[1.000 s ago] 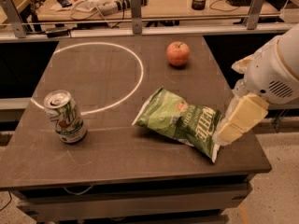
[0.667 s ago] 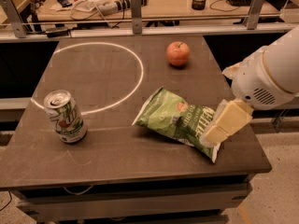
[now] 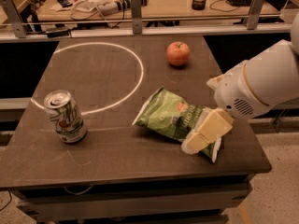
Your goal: Move green jalapeno chip bag near apple
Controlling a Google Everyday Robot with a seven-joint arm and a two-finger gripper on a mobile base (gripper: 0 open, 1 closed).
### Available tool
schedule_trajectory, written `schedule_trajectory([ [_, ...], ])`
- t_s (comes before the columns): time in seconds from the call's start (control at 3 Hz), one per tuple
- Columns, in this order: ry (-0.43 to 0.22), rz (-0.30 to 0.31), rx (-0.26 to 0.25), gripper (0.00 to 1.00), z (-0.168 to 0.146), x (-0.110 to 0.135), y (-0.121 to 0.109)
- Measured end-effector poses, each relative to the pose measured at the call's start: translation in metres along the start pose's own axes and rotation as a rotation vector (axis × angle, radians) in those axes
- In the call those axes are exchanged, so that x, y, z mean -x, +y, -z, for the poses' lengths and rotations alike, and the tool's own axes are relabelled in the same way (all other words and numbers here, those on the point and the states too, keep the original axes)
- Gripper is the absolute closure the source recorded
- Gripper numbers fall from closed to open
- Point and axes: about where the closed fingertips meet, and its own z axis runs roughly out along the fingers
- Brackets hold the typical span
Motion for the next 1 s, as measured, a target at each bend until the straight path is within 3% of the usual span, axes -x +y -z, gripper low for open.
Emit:
schedule_trajectory([
  [1.0,-0.024,0.091,-0.028,0.0,-0.039,0.009,0.011],
])
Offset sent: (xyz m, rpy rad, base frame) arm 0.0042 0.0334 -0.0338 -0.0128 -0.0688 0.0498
